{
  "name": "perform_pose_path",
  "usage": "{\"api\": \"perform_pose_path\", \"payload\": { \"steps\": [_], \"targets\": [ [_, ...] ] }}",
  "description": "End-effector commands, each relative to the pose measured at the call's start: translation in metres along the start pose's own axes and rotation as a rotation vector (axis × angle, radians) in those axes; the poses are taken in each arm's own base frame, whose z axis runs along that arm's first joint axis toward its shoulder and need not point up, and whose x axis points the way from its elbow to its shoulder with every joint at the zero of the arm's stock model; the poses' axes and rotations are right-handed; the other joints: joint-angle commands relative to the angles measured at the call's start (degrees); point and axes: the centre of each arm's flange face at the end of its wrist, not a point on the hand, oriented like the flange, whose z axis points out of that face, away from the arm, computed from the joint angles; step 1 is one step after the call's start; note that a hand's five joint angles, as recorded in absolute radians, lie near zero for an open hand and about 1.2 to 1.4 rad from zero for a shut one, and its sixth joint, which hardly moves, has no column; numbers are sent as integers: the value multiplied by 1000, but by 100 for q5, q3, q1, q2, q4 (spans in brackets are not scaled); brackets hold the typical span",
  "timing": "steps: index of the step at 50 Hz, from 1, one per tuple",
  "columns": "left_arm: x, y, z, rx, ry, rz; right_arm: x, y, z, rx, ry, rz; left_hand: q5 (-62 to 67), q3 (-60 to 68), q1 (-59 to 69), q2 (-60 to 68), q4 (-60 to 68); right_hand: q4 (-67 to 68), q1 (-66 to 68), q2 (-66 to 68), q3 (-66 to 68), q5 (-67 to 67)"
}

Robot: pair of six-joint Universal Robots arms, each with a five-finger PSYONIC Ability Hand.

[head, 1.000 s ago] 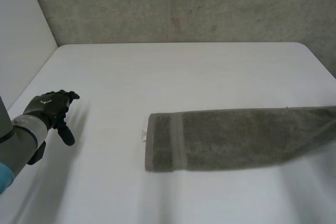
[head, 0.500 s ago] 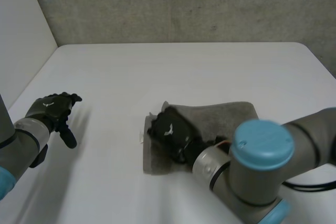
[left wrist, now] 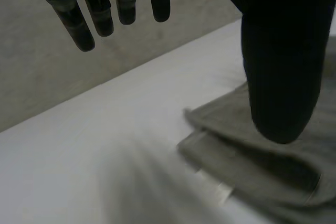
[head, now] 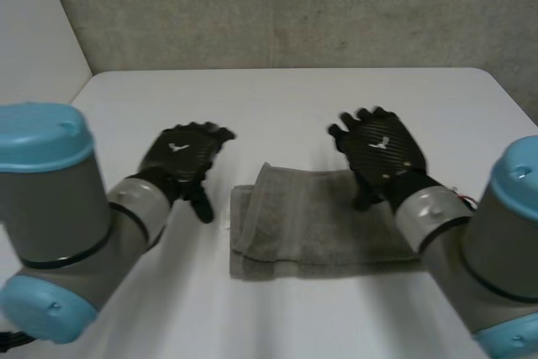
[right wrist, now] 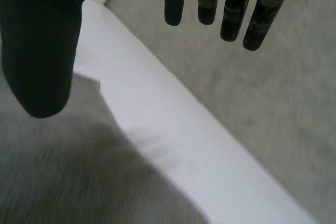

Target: Fold the laundry

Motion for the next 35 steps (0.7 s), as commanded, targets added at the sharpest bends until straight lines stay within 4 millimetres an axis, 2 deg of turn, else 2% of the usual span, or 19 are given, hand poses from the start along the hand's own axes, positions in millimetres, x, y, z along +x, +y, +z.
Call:
{"api": "perform_pose_path", "payload": {
  "steps": [1, 3, 7, 10, 14, 15, 17, 18, 19, 22, 24, 25, 26, 28, 29, 31, 32, 34, 35],
  "targets": [
    [38, 18, 22, -34, 92, -53, 24, 47, -17, -230, 40, 81, -45, 166, 84, 187, 174, -326, -203, -287, -213, -330],
    [43, 27, 29, -44, 100, -51, 36, 68, -23, -305, 76, 97, -45, 166, 84, 187, 174, -326, -203, -287, -213, -330],
    [46, 57, 49, -88, 74, -37, 42, 82, -27, -354, 83, 84, -28, 183, 101, 204, 191, -326, -203, -287, -213, -330],
    [45, 72, 52, -129, 47, -30, 42, 93, -30, -386, 64, 78, -28, 183, 101, 204, 191, 154, 277, 192, 266, 150],
    [43, 79, 49, -152, 33, -27, 38, 108, -28, -421, 23, 96, -62, 150, 67, 170, 157, 2786, 2909, 2825, 2899, 2782],
    [43, 83, 45, -169, 26, -25, 38, 108, -28, -421, 22, 96, -62, 150, 67, 170, 157, 2794, 2918, 2833, 2907, 2791],
    [42, 83, 41, -173, 21, -22, 40, 108, -23, -399, 25, 91, -62, 150, 67, 170, 157, 5872, 5995, 5911, 5985, 5868],
    [42, 83, 41, -173, 21, -22, 40, 108, -22, -399, 26, 91, -62, 150, 67, 170, 157, 5889, 6013, 5928, 6002, 5886],
    [40, 77, 33, -162, 14, -24, 44, 103, -17, -359, 42, 71, -78, 133, 51, 154, 141, 6666, 6790, 6705, 6779, 6663],
    [37, 63, 20, -132, 12, -35, 55, 94, -5, -277, 89, 11, -78, 133, 50, 153, 141, 6674, 6797, 6713, 6787, 6670],
    [36, 55, 13, -112, 12, -39, 57, 84, 0, -225, 101, -35, -78, 133, 50, 153, 141, 6674, 6797, 6713, 6787, 6670],
    [35, 46, 7, -86, 11, -44, 60, 66, 4, -160, 112, -84, -95, 116, 34, 137, 124, 6674, 6797, 6713, 6787, 6670],
    [35, 46, 7, -86, 11, -45, 60, 66, 4, -160, 112, -85, -95, 116, 34, 137, 124, 6674, 6797, 6713, 6787, 6670],
    [33, 37, 0, -60, 8, -49, 42, 18, 7, 2, 68, -152, -95, 116, 34, 137, 124, 6674, 6797, 6713, 6787, 6670],
    [31, 28, -6, -37, 1, -52, 42, 18, 7, 3, 68, -153, -95, 116, 34, 137, 124, 6674, 6797, 6713, 6787, 6670],
    [27, 20, -13, -10, -11, -57, 1, -11, 9, 109, -43, -182, -95, 116, 34, 137, 124, 6674, 6797, 6713, 6787, 6670],
    [23, 14, -19, 9, -28, -61, 1, -11, 9, 109, -44, -182, -112, 99, 17, 120, 107, 6674, 6797, 6713, 6787, 6670],
    [20, 9, -24, 27, -42, -64, -45, -24, 5, 166, -173, -197, -112, 99, 17, 120, 107, 6674, 6797, 6713, 6787, 6670],
    [16, 5, -28, 39, -60, -67, -45, -24, 5, 166, -173, -197, -112, 99, 17, 120, 107, 6674, 6797, 6713, 6787, 6670]
  ]
}}
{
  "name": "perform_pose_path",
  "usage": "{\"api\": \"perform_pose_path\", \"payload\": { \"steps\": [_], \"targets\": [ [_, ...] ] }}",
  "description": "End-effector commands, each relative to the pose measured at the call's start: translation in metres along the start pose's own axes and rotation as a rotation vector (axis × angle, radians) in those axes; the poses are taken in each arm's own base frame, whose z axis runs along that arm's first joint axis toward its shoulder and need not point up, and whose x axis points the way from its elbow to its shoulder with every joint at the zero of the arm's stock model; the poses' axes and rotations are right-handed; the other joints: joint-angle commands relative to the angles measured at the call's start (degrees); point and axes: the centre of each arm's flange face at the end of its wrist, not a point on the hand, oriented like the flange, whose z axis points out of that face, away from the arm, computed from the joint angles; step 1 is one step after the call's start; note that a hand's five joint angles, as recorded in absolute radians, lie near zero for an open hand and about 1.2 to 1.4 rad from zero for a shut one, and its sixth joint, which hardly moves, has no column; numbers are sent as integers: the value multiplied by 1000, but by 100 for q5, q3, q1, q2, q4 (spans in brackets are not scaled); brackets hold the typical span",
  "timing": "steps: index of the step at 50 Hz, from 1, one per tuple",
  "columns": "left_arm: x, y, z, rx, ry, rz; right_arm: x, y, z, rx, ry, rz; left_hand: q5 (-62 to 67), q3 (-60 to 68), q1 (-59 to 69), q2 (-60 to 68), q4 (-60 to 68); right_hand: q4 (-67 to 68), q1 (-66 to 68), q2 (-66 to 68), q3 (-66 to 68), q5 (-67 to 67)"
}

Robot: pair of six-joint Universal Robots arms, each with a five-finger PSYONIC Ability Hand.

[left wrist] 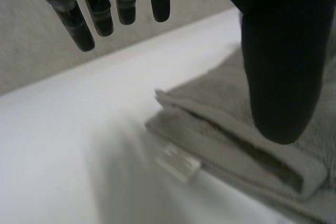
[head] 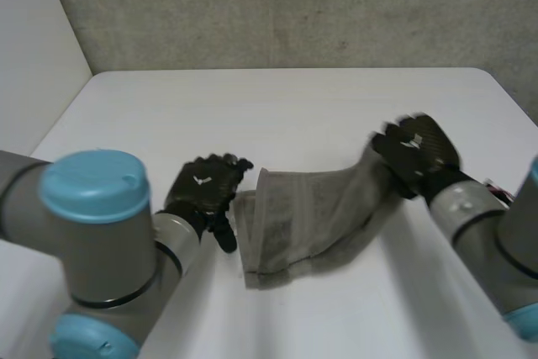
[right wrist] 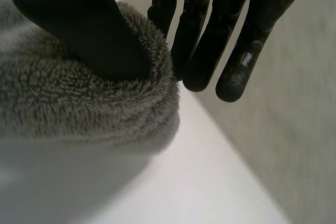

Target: Fold the laundry

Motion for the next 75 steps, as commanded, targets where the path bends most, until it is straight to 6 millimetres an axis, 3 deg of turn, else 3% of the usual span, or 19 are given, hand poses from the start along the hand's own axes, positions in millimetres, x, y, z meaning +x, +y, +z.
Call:
{"api": "perform_pose_path", "payload": {
  "steps": [1, 4, 8, 9, 10, 11, 12, 15, 19, 21, 28, 38, 45, 51, 59, 64, 67, 69, 75],
  "targets": [
    [-13, -28, -28, 94, -58, -19, -99, -67, -18, 221, -283, -62, -90, 99, 17, 106, 106, 1182, 2823, 1362, 1237, 1438],
    [-21, -32, -33, 107, -90, -26, -140, -58, -30, 189, -406, -74, -90, 99, 17, 106, 106, 1182, 2823, 1362, 1237, 1438],
    [-28, -33, -34, 107, -112, -35, -161, -43, -33, 129, -464, -91, -107, 82, 1, 90, 89, 1182, 2823, 1362, 1237, 1438],
    [-28, -33, -34, 107, -112, -35, -162, -40, -31, 109, -460, -93, -107, 82, 0, 90, 89, -311, 1331, -131, -256, -55],
    [-29, -33, -34, 108, -114, -38, -156, -43, -27, 98, -430, -90, -124, 66, -16, 73, 73, -3223, -1582, -3043, -3169, -2968],
    [-30, -35, -33, 113, -114, -45, -156, -43, -27, 97, -429, -90, -140, 49, -33, 56, 56, -3252, -1611, -3072, -3198, -2997],
    [-30, -35, -33, 113, -114, -45, -149, -48, -27, 91, -397, -83, -141, 49, -33, 56, 56, -4968, -3327, -4788, -4913, -4713],
    [-30, -39, -30, 126, -109, -76, -129, -66, -26, 107, -306, -33, -141, 49, -33, 56, 56, -5818, -4177, -5638, -5763, -5562],
    [-27, -54, -18, 169, -86, -144, -100, -75, -18, 104, -207, 82, -157, 32, -50, 39, 39, -5818, -4177, -5638, -5763, -5562],
    [-26, -57, -13, 173, -71, -171, -65, -81, -11, 112, -123, 242, -157, 32, -50, 39, 39, -5818, -4177, -5638, -5763, -5562],
    [-13, -51, 10, 103, -14, -240, -31, -77, -6, 59, -90, 409, -141, 49, -33, 56, 56, -5818, -4177, -5638, -5763, -5562],
    [1, 14, 32, -145, -50, -197, -63, -30, 14, -191, -279, 432, -157, 32, -50, 39, 39, -5818, -4177, -5638, -5763, -5562],
    [0, 26, 31, -183, -70, -184, -83, 6, 25, -299, -328, 385, -157, 32, -50, 39, 39, -5818, -4177, -5638, -5763, -5562],
    [-1, 24, 29, -180, -71, -181, -81, 5, 25, -290, -319, 312, -157, 32, -50, 39, 39, -5818, -4177, -5638, -5763, -5562],
    [-6, -26, 8, -50, -58, -199, -44, -36, 18, -157, -209, 303, -157, 32, -50, 39, 39, -5818, -4177, -5638, -5763, -5562],
    [-28, -93, -25, 77, -85, -232, 16, -68, 15, -48, 67, 329, -157, 32, -50, 39, 39, -5818, -4177, -5638, -5763, -5562],
    [-40, -111, -32, 107, -111, -244, 32, -82, 10, -10, 139, 333, -157, 32, -50, 39, 39, -5818, -4177, -5638, -5763, -5562],
    [-59, -141, -46, 145, -160, -260, 61, -101, -2, 31, 251, 324, -157, 32, -50, 39, 39, -5818, -4177, -5638, -5763, -5562],
    [-79, -159, -64, 130, -208, -273, 93, -119, -22, 8, 328, 323, -157, 32, -50, 39, 39, -5818, -4177, -5638, -5763, -5562]
  ]
}}
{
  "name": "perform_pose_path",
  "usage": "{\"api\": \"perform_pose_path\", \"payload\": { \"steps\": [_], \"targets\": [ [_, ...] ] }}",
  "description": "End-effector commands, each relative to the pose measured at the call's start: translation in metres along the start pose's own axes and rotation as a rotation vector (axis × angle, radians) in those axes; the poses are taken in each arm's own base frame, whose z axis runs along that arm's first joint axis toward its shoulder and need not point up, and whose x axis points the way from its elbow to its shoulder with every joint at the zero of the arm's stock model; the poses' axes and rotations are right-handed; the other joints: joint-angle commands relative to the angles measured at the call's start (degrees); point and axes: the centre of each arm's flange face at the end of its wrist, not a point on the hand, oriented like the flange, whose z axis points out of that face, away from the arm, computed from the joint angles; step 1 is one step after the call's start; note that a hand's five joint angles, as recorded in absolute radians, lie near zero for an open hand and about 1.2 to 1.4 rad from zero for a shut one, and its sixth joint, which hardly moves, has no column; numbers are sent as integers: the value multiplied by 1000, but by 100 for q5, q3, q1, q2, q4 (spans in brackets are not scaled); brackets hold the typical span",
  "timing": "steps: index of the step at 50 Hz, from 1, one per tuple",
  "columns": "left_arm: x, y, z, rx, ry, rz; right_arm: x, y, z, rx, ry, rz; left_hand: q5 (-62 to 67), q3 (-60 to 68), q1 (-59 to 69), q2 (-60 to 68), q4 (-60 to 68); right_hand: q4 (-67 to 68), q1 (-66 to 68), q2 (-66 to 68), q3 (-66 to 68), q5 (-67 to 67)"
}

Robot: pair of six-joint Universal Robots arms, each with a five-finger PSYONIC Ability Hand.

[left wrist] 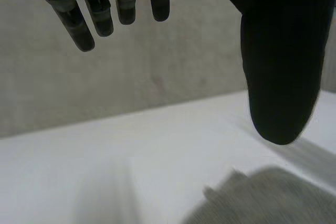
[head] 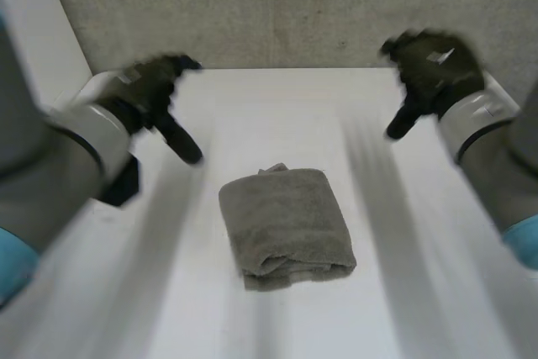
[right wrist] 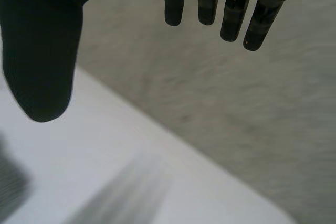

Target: Fold the laundry

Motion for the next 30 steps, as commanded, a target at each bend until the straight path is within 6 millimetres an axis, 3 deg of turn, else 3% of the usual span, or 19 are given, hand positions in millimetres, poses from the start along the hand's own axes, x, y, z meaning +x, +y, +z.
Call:
{"api": "perform_pose_path", "payload": {
  "steps": [1, 8, 17, 22, 24, 25, 27, 28, 30],
  "targets": [
    [-26, -44, -20, 4, -75, -20, 40, -43, -18, 27, 139, 0, -158, 32, 2, 57, 44, -323, -196, -288, -201, -303],
    [-25, -50, -28, 11, -28, -21, 46, -60, -33, 45, 145, 7, -158, 32, 2, 57, 44, -323, -196, -288, -201, -303],
    [-25, -50, -31, 12, -28, -22, 42, -56, -34, 34, 112, 4, -158, 32, 2, 57, 44, -323, -196, -288, -201, -303],
    [-25, -49, -30, 11, -28, -22, 18, -34, -28, -21, -41, -13, -158, 32, 2, 57, 44, -323, -196, -288, -201, -303],
    [-25, -48, -30, 8, -29, -20, -5, 0, -18, -111, -197, -7, -158, 32, 2, 57, 44, -323, -196, -288, -201, -303],
    [-25, -48, -30, 8, -29, -20, -5, 0, -18, -112, -198, -7, -158, 32, 2, 57, 44, -323, -196, -288, -201, -303],
    [-25, -49, -30, 12, -28, -20, -33, 32, -16, -194, -358, 7, -158, 32, 2, 57, 44, -323, -196, -288, -201, -303],
    [-25, -49, -30, 12, -28, -20, -33, 32, -16, -194, -358, 7, -158, 32, 2, 57, 44, -323, -196, -288, -201, -303],
    [-25, -49, -30, 17, -27, -22, -71, 57, -23, -242, -503, 4, -158, 32, 2, 57, 44, -323, -196, -288, -201, -303]
  ]
}}
